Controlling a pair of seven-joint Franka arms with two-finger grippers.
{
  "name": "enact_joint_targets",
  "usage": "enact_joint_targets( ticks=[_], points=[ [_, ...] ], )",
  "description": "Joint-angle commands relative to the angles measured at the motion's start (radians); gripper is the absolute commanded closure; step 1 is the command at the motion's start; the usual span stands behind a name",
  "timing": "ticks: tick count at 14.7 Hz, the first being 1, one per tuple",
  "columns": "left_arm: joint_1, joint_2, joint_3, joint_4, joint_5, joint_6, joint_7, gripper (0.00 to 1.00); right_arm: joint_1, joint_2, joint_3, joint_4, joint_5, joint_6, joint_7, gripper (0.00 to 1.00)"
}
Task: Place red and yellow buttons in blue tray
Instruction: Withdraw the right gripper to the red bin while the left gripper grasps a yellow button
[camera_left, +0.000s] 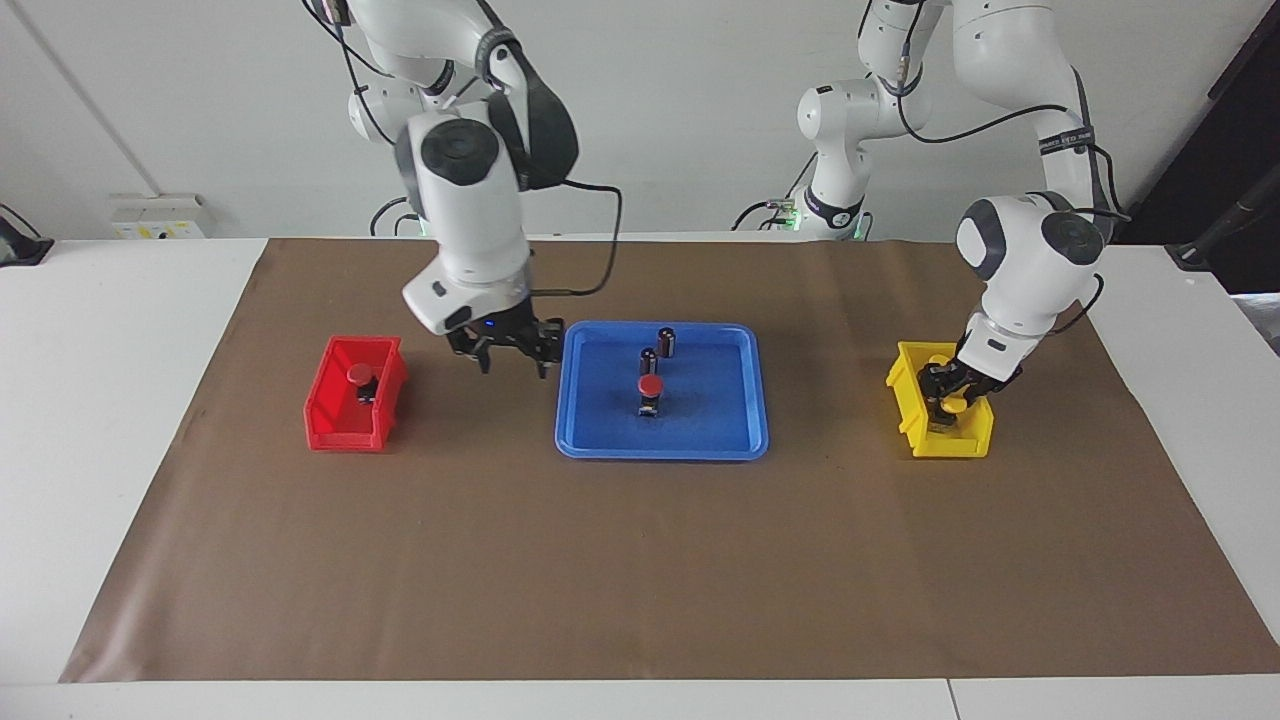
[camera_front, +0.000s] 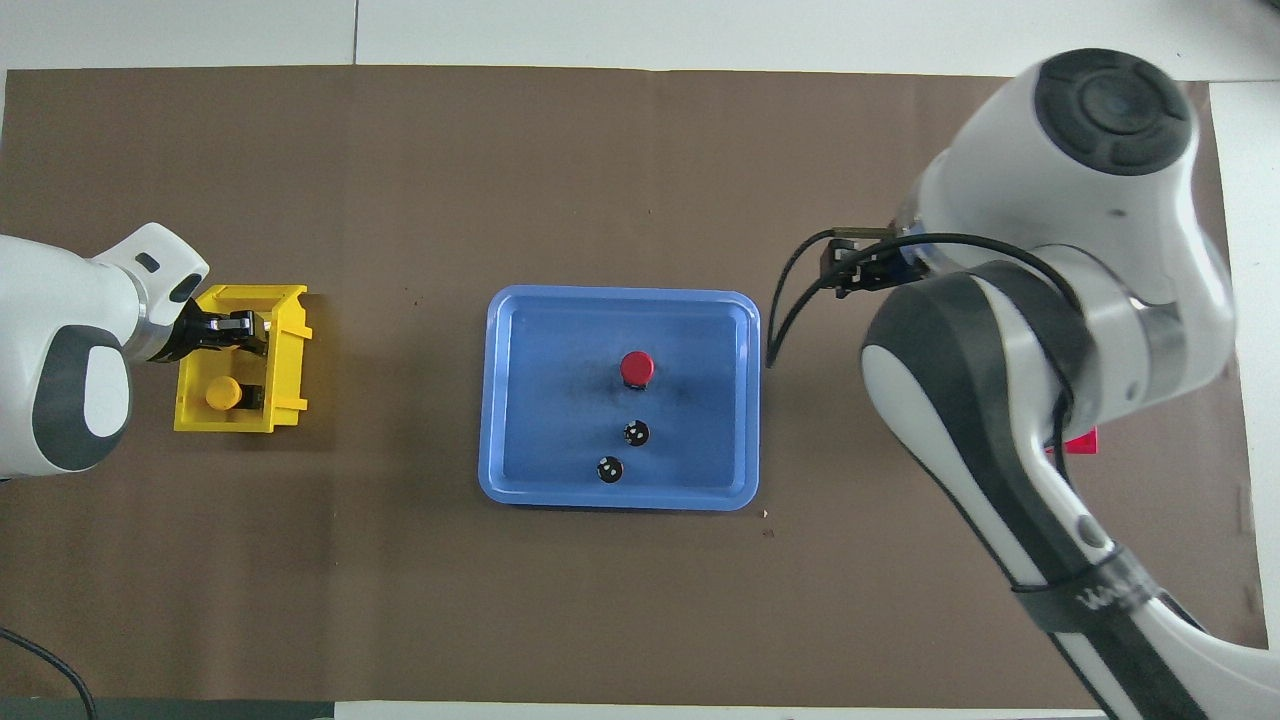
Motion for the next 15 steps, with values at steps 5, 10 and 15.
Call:
enact_joint_targets(
  ticks=[5, 10, 15],
  points=[
    [0.01, 0.003, -0.004, 0.108, 0.015, -0.13, -0.024, 0.98, -0.335, -0.261, 0.012, -0.489, 0.088, 0.253, -0.527, 0.23],
    [-0.091, 0.053, -0.007, 0.402, 0.115, -0.488, -0.048, 0.98, -0.372, -0.226, 0.013, -0.554, 0.088, 0.359, -0.557, 0.26],
    [-0.319, 0.047, -0.013, 0.307, 0.097, -0.292, -0.502, 0.98, -0.36, -0.174, 0.013, -0.571, 0.088, 0.449, -0.544, 0.28]
  ],
)
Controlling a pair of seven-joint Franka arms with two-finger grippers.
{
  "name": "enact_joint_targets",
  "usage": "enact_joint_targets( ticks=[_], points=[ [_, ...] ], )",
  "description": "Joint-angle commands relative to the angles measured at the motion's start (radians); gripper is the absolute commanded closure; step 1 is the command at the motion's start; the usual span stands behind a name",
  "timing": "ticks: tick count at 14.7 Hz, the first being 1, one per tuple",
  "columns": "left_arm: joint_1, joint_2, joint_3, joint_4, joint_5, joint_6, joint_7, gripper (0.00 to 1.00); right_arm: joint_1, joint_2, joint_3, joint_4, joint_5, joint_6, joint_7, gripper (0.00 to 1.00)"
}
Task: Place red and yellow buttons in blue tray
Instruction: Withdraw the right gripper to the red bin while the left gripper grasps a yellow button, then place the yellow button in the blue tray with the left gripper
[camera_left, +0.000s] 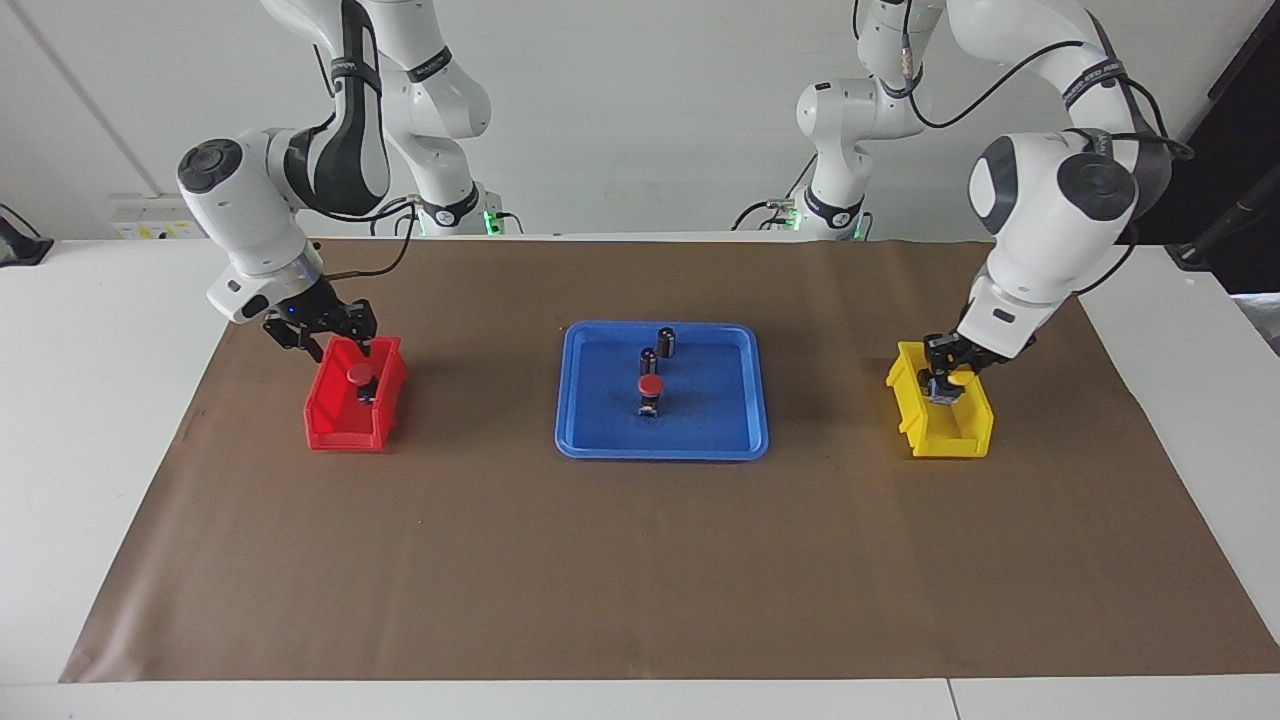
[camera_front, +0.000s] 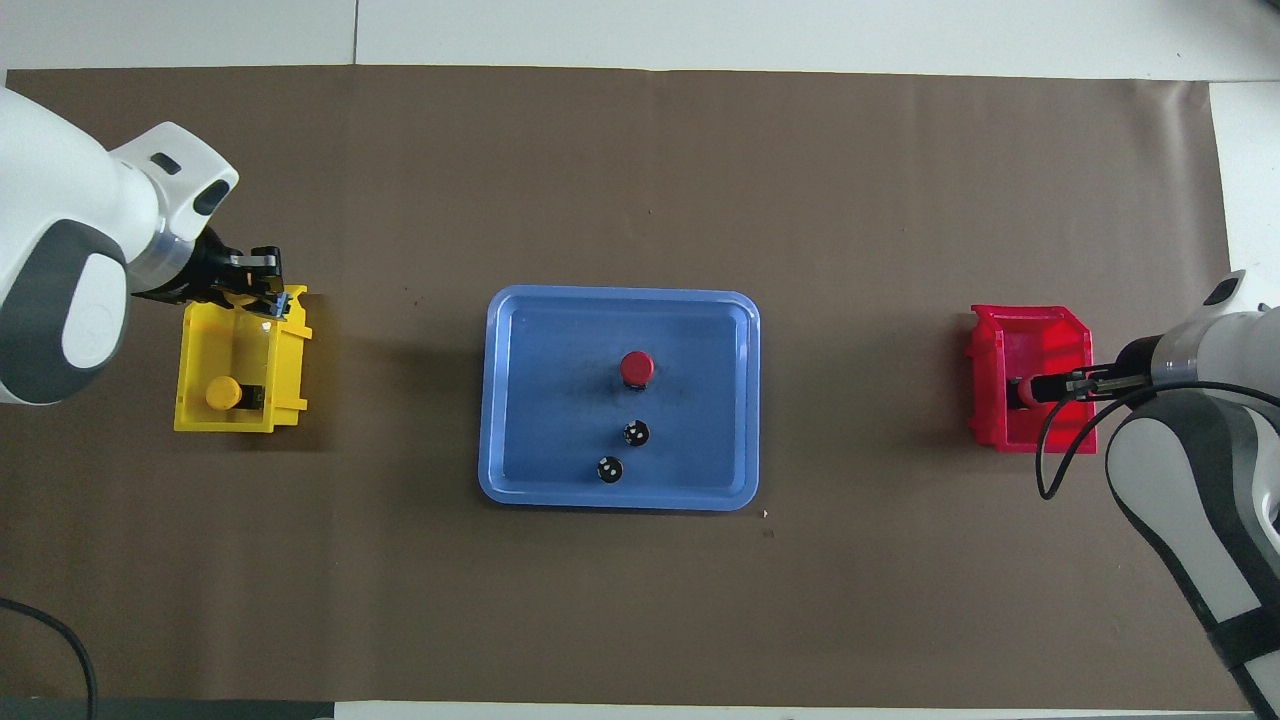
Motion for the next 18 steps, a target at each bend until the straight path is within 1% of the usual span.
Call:
enact_joint_targets(
  ticks=[1, 3, 5, 6, 7, 10, 11, 12, 13, 16, 17, 18],
  points=[
    [-0.143, 0.018, 0.008, -0.043, 0.005, 0.112, -0.192, 0.98, -0.01, 0.03, 0.011, -0.015, 0.015, 0.052, -0.02, 0.28],
    [-0.232, 0.038, 0.008, -0.05, -0.048, 0.194, -0.307, 0.98, -0.007, 0.035, 0.011, -0.015, 0.015, 0.063, -0.017, 0.29],
    [-0.334, 0.067, 0.009, -0.072, -0.052, 0.234, -0.392, 0.98, 0.0, 0.038, 0.011, -0.015, 0.015, 0.068, -0.017, 0.29],
    [-0.366, 0.074, 0.009, -0.099, -0.052, 0.294, -0.444, 0.98, 0.002, 0.053, 0.011, -0.015, 0.015, 0.078, -0.017, 0.29],
    [-0.377, 0.078, 0.009, -0.115, -0.052, 0.334, -0.463, 0.98, 0.004, 0.056, 0.011, -0.018, 0.015, 0.098, -0.017, 0.3],
    [-0.395, 0.132, 0.009, -0.112, -0.052, 0.357, -0.472, 0.98, 0.004, 0.05, 0.011, -0.048, 0.015, 0.114, -0.018, 0.31],
    [-0.418, 0.155, 0.009, -0.11, -0.052, 0.368, -0.489, 0.96, 0.002, 0.049, 0.011, -0.054, 0.015, 0.12, -0.02, 0.32],
    [-0.42, 0.172, 0.009, -0.11, -0.052, 0.391, -0.504, 0.87, 0.002, 0.049, 0.011, -0.056, 0.015, 0.12, -0.022, 0.32],
    [-0.421, 0.182, 0.009, -0.11, -0.052, 0.403, -0.52, 0.85, 0.002, 0.049, 0.011, -0.056, 0.015, 0.12, -0.025, 0.32],
    [-0.432, 0.184, 0.009, -0.109, -0.052, 0.39, -0.529, 0.85, -0.003, 0.049, 0.011, -0.058, 0.015, 0.121, -0.032, 0.32],
    [-0.438, 0.183, 0.009, -0.109, -0.052, 0.39, -0.527, 0.83, -0.004, 0.047, 0.011, -0.061, 0.015, 0.127, -0.032, 0.33],
    [-0.44, 0.184, 0.009, -0.109, -0.052, 0.388, -0.527, 0.8, -0.004, 0.046, 0.011, -0.071, 0.015, 0.134, -0.032, 0.36]
  ],
)
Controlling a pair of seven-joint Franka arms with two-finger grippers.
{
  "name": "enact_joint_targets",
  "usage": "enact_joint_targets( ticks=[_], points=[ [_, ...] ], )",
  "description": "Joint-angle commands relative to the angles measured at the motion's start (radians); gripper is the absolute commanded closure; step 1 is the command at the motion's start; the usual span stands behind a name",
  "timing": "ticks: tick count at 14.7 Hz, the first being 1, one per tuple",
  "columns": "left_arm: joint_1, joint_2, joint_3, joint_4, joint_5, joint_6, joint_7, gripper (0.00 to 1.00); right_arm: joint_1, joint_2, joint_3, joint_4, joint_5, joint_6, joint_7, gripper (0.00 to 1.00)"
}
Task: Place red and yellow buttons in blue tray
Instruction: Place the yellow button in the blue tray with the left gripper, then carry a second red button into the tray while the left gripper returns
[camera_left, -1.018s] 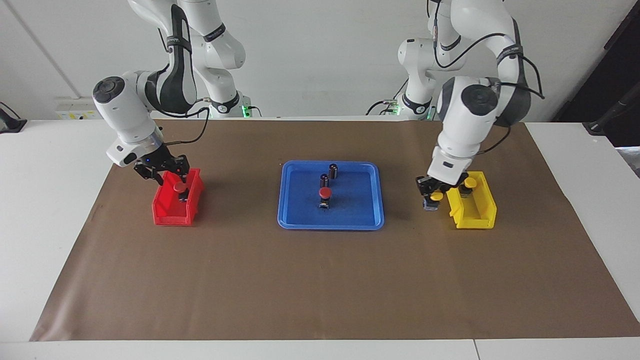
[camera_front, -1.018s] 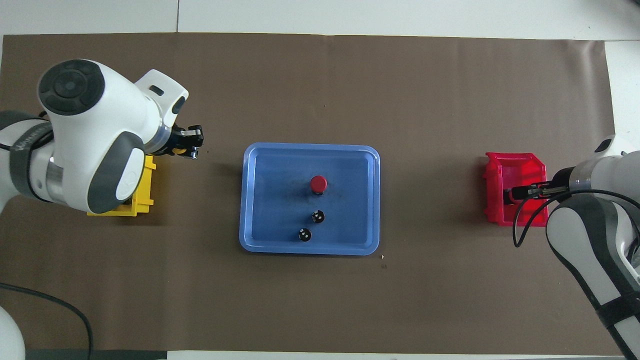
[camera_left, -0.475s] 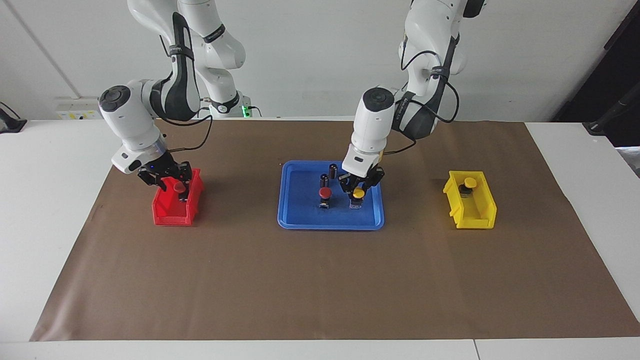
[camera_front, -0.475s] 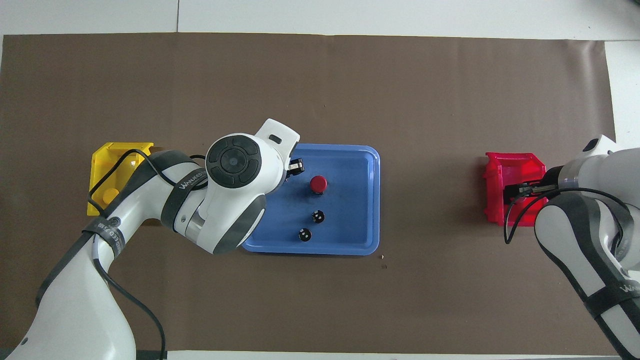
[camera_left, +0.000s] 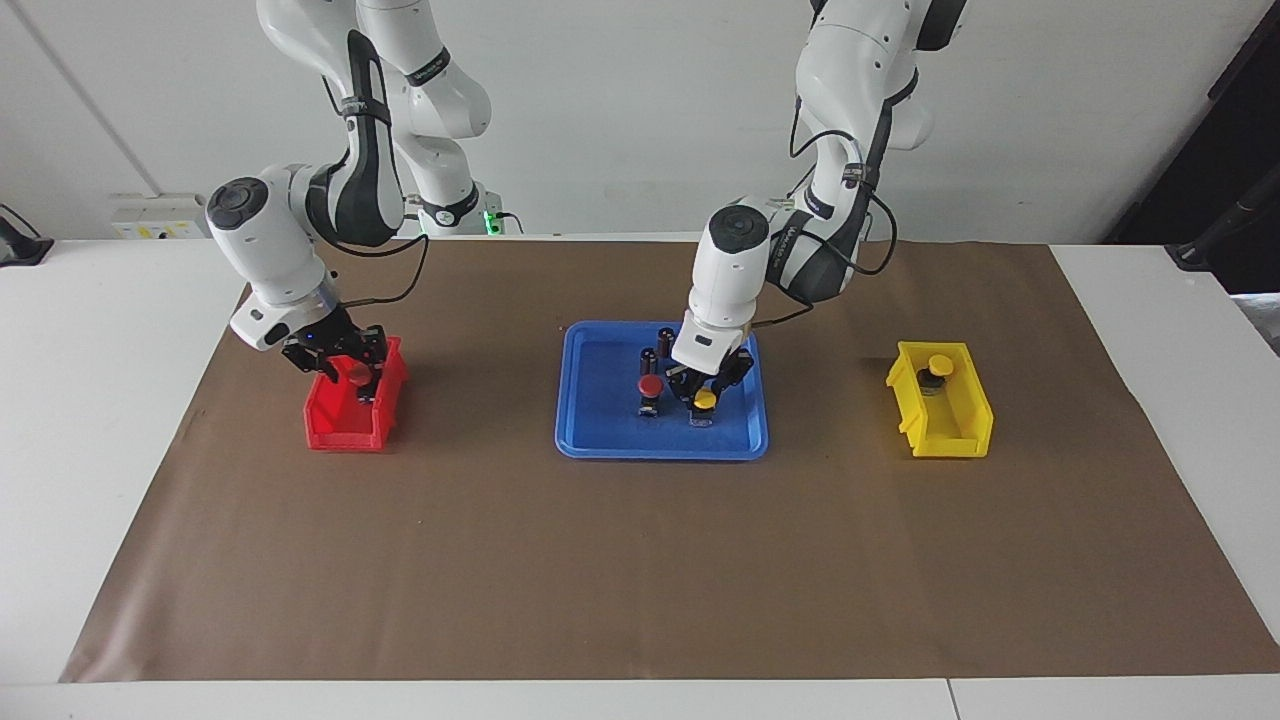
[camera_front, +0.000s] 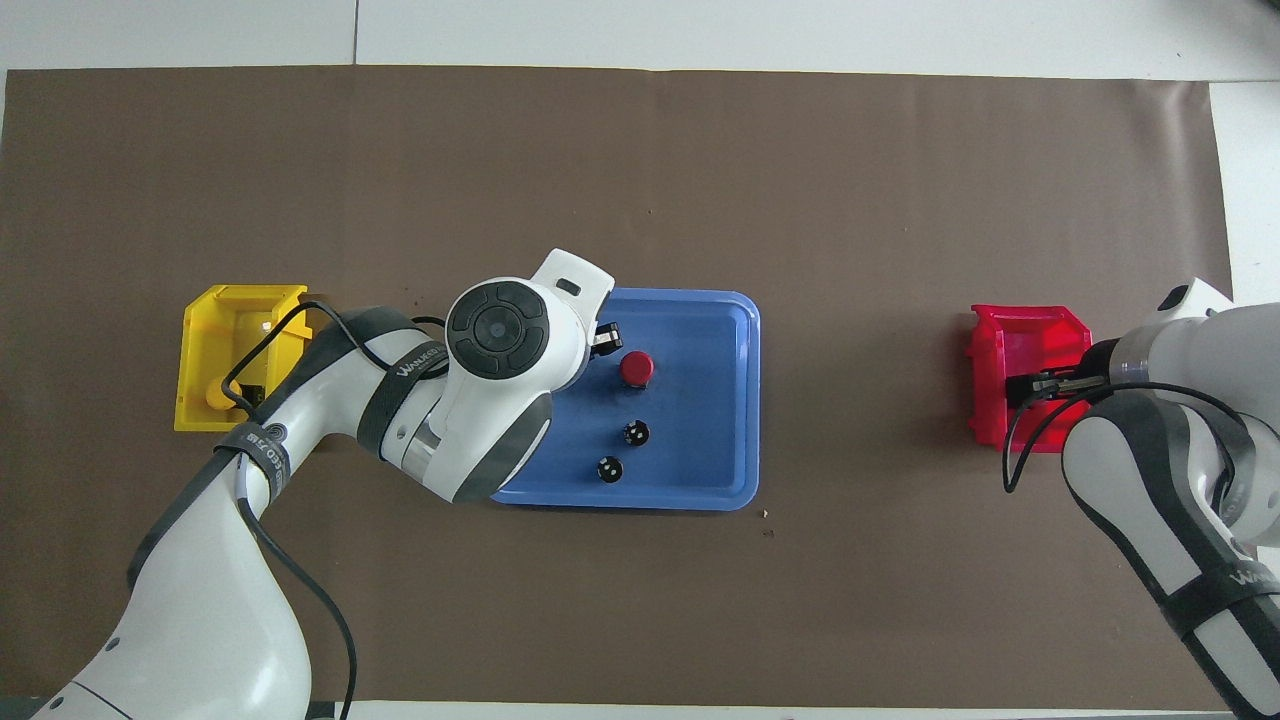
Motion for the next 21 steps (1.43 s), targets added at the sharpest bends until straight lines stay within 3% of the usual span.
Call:
enact_joint_targets(
  ticks=[1, 4, 6, 7, 9, 13, 16, 18, 21],
  points=[
    [-0.038, 0.015, 0.015, -0.005, -0.017, 0.011, -0.017, 0.79, -0.011, -0.009, 0.003, -0.035, 0.015, 0.037, -0.032, 0.4],
    [-0.047, 0.015, 0.015, -0.003, -0.017, -0.001, -0.017, 0.62, -0.01, -0.009, 0.003, -0.035, 0.015, 0.04, -0.032, 0.64],
    [-0.041, 0.015, 0.015, -0.002, -0.017, -0.003, -0.013, 0.24, -0.008, -0.005, 0.003, -0.027, 0.015, 0.03, -0.034, 0.82],
    [-0.038, 0.012, 0.016, 0.0, -0.015, -0.003, -0.008, 0.14, -0.007, -0.001, 0.003, -0.009, 0.012, 0.015, -0.04, 0.84],
    [-0.029, 0.004, 0.019, 0.023, -0.014, -0.025, -0.003, 0.1, -0.014, 0.022, 0.003, 0.092, 0.002, -0.1, -0.07, 0.84],
    [0.033, -0.048, 0.021, 0.102, -0.012, -0.169, 0.043, 0.09, -0.008, 0.106, 0.002, 0.394, -0.009, -0.413, -0.081, 0.84],
    [0.105, -0.115, 0.022, 0.182, -0.012, -0.345, 0.076, 0.0, 0.098, 0.163, 0.011, 0.595, -0.011, -0.574, 0.105, 0.84],
    [0.16, -0.149, 0.03, 0.187, 0.003, -0.464, 0.305, 0.0, 0.247, 0.2, 0.012, 0.671, -0.011, -0.573, 0.349, 0.83],
    [0.322, -0.19, 0.031, 0.129, 0.003, -0.498, 0.631, 0.0, 0.473, 0.24, 0.012, 0.665, -0.009, -0.423, 0.729, 0.85]
  ],
)
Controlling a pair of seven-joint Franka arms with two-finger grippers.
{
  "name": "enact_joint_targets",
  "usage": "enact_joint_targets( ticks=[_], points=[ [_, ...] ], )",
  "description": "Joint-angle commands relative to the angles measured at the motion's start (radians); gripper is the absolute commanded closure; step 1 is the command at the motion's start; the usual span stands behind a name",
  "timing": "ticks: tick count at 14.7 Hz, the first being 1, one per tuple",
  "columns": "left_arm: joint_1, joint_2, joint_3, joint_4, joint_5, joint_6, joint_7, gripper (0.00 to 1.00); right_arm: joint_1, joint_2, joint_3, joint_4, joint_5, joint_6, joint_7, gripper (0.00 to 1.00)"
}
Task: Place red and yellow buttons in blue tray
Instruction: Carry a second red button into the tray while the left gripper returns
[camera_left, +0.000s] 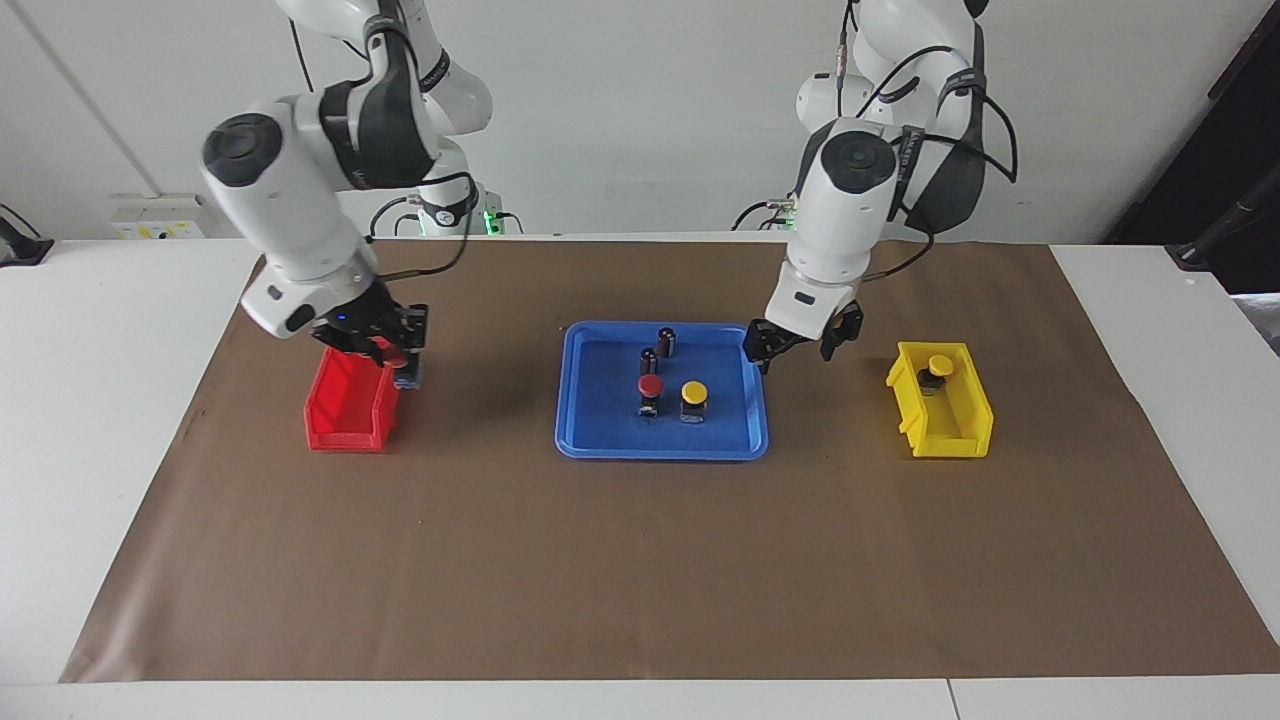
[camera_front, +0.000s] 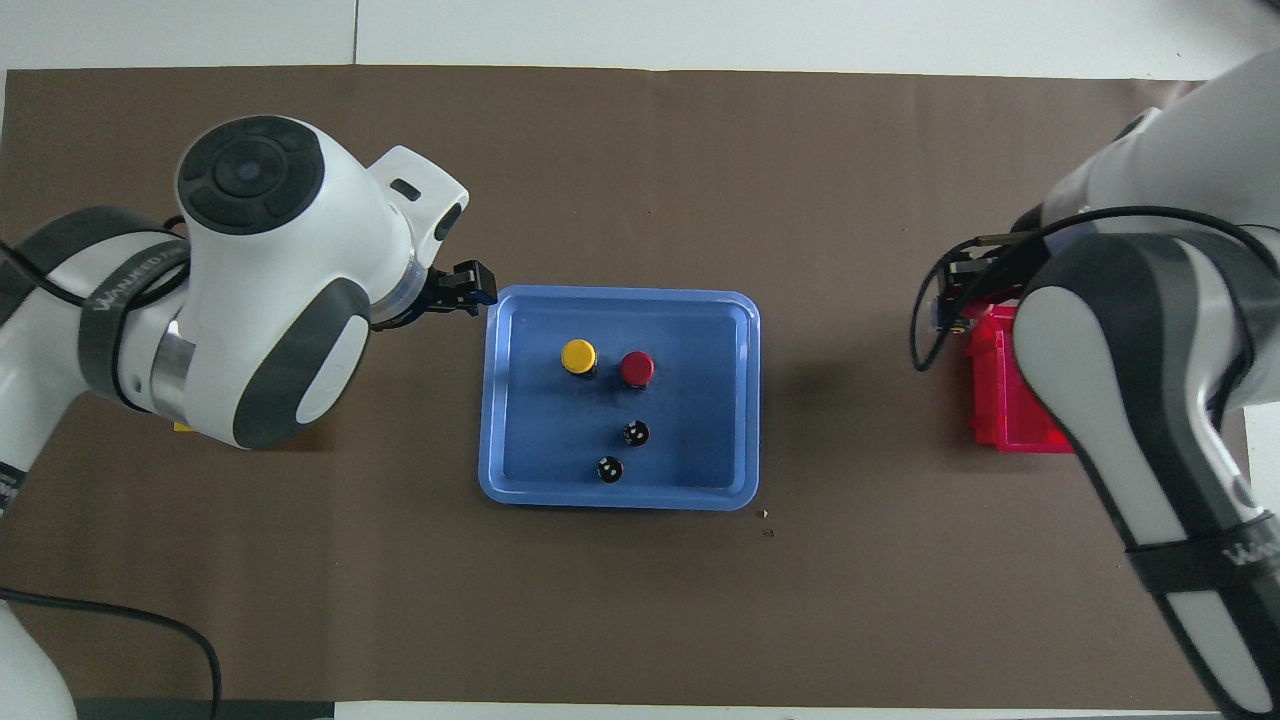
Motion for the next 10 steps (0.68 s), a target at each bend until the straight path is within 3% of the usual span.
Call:
enact_joint_targets(
  ticks=[1, 4, 6, 7, 10],
  points=[
    [0.15, -0.045, -0.005, -0.09, 0.0, 0.0, 0.235, 0.0, 0.166, 0.083, -0.002, 0.025, -0.007, 0.117, 0.281, 0.85],
    [0.285, -0.098, -0.003, -0.234, -0.001, 0.098, 0.363, 0.0, 0.263, 0.157, -0.002, -0.005, -0.021, 0.2, 0.357, 0.84],
    [0.339, -0.168, -0.003, -0.407, 0.0, 0.258, 0.373, 0.0, 0.266, 0.129, -0.002, -0.089, -0.022, 0.261, 0.357, 0.83],
    [0.38, -0.19, -0.005, -0.467, -0.001, 0.318, 0.419, 0.03, 0.266, 0.122, -0.002, -0.128, -0.022, 0.286, 0.355, 0.82],
    [0.402, -0.199, -0.005, -0.489, -0.001, 0.324, 0.45, 0.22, 0.268, 0.105, -0.002, -0.2, -0.022, 0.358, 0.351, 0.81]
  ],
)
